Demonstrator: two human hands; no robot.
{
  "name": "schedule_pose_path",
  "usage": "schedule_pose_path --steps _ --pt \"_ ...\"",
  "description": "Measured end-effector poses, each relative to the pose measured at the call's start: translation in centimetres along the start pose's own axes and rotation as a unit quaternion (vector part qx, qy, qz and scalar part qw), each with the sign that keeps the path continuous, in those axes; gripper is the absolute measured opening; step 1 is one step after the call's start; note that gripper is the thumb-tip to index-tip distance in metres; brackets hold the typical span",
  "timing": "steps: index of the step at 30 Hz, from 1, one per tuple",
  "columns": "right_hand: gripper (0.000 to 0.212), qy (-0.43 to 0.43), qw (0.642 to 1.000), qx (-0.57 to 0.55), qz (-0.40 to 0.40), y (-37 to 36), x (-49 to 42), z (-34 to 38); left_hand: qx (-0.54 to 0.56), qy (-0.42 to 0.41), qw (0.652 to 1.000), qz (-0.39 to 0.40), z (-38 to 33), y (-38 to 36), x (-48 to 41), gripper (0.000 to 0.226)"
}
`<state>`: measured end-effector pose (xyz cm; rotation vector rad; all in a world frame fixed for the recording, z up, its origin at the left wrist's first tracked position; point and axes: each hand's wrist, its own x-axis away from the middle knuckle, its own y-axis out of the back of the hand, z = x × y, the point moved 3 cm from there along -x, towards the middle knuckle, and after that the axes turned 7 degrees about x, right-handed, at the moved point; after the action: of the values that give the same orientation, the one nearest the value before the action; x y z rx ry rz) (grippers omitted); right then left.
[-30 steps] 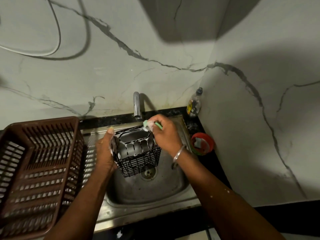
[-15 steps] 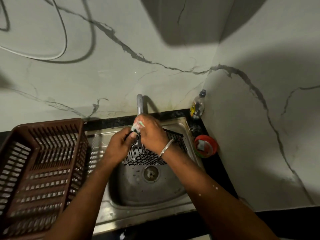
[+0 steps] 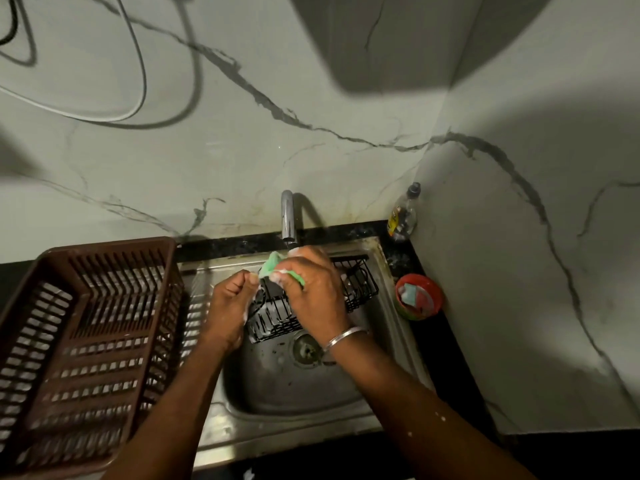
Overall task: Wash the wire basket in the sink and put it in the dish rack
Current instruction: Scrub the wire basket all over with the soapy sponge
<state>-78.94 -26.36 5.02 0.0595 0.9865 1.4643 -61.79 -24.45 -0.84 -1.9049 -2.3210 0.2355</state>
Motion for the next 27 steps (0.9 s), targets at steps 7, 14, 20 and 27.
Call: schedule_pose_path --steps 7,14,20,27 --pt "0.007 -0.07 0.996 0.023 -0.053 0.7 -0.8 -1.6 0.034 0.002 0.999 -0.01 -0.1 -0.1 -0.1 0.056" --pt "0.007 -0.11 0.989 0.065 -0.072 1.9 -1.3 -4.6 0.051 0.014 0.998 -0.028 -0.4 0.0 0.2 0.043" --pt "0.009 -0.033 0.998 0.05 -0.002 1.0 -1.3 -2.0 0.069 0.028 0.997 -0.032 -0.3 -0.3 0.2 0.026" --pt "0.013 -0.06 0.996 0.066 0.006 1.7 -0.9 -2.8 0.082 0.042 0.995 -0.033 0.3 0.5 0.0 0.022"
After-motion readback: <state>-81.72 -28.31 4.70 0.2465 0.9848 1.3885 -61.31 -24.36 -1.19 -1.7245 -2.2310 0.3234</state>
